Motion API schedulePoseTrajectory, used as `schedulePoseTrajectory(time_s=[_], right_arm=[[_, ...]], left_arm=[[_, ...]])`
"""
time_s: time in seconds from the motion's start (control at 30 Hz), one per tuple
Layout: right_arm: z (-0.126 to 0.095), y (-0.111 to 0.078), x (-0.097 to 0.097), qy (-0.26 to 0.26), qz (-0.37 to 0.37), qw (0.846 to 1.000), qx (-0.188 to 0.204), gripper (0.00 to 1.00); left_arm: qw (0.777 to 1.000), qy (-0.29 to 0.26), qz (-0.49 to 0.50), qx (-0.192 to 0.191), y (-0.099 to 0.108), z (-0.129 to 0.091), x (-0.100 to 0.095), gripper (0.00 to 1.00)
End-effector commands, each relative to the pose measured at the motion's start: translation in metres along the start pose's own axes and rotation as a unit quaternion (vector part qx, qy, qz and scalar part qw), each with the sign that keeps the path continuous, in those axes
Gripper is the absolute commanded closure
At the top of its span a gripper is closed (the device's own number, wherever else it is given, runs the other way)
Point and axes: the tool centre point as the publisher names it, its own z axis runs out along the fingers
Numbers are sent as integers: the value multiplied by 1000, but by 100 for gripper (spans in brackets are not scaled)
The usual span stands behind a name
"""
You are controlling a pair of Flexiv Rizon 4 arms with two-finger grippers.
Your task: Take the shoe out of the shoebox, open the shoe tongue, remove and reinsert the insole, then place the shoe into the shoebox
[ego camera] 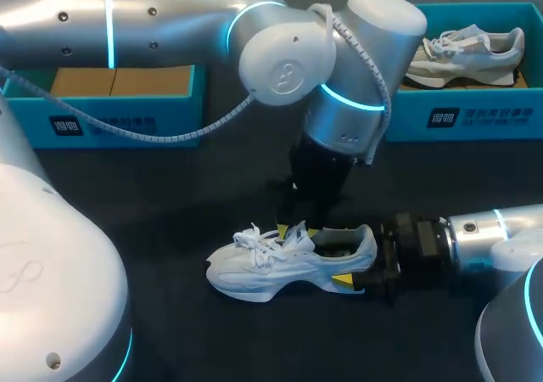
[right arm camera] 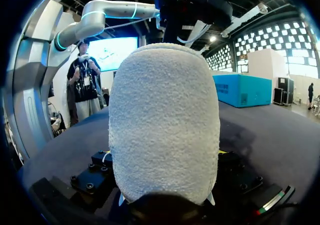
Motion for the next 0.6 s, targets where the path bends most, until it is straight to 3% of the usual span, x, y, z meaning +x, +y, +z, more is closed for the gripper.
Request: schedulePoseTrajectory(time_s=[0.03,0.37,0.6], right_arm=[[0,-2,-1,-1,0,1000,1,100],[0,-2,-1,-1,0,1000,1,100],[0,-2,-1,-1,0,1000,1,100]], left_arm=[[1000,21,-6,2,1,1,-12,99],[995,101,0,0,2,2,-39,100],[992,121,33,3,5,11,-59,100]])
